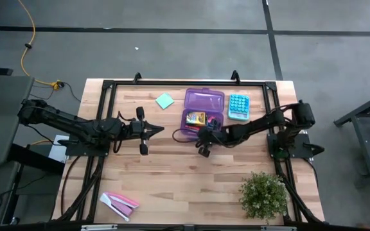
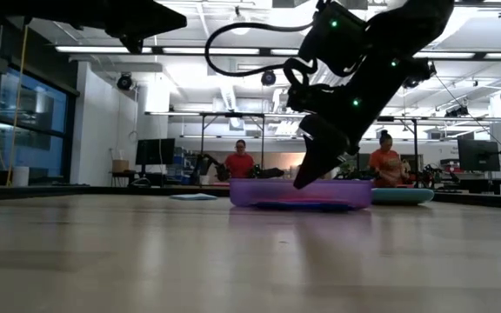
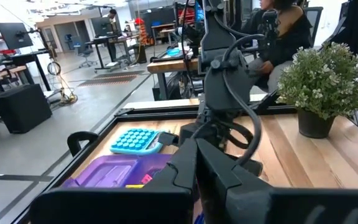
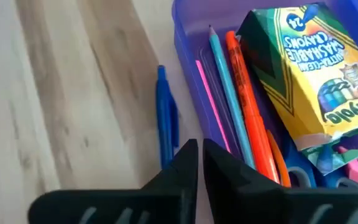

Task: Pack school essentials
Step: Put the blue pen into the violet supply box

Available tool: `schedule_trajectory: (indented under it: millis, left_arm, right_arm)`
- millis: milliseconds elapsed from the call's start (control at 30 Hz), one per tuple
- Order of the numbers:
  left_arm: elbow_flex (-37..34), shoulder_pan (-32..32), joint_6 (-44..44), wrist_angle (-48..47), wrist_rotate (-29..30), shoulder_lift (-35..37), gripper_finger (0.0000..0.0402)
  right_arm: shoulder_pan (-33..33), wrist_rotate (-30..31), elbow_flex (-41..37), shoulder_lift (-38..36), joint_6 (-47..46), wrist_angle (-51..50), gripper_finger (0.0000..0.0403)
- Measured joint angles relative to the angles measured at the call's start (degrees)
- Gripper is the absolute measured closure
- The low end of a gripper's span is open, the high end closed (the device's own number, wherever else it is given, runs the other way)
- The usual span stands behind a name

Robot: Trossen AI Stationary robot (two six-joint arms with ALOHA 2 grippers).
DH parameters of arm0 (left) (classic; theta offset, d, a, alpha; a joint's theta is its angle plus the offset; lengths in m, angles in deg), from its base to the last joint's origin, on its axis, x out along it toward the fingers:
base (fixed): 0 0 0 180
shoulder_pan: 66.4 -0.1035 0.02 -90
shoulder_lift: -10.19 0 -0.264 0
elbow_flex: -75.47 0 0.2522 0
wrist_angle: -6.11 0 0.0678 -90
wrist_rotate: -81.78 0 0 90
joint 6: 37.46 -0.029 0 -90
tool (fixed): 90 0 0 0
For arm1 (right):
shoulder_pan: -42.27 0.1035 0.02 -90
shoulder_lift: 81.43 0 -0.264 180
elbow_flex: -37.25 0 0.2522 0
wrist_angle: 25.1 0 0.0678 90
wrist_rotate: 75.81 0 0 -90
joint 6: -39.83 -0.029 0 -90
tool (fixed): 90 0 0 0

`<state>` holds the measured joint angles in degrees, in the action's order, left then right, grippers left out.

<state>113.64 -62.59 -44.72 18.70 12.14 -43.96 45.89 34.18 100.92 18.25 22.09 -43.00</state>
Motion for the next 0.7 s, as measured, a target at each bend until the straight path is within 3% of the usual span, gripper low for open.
schedule_trajectory:
  millis: [167, 400, 700]
  left_arm:
    - [0.0, 0.0, 0.0, 0.0, 0.0, 0.0, 0.0401]
    - [0.0, -0.04, -0.02, -0.5, 0.0, 0.0, 0.0401]
    - [0.0, -0.02, 0.01, -0.84, -0.01, 0.0, 0.0401]
  right_arm:
    - [-1.57, -1.43, 0.0, 0.0, 0.01, 0.54, 0.04]
    - [-0.33, -7.74, -0.04, 0.0, 1.21, 2.25, 0.038]
    - [-0.01, -8.06, -0.04, 0.03, 1.29, 0.46, 0.0293]
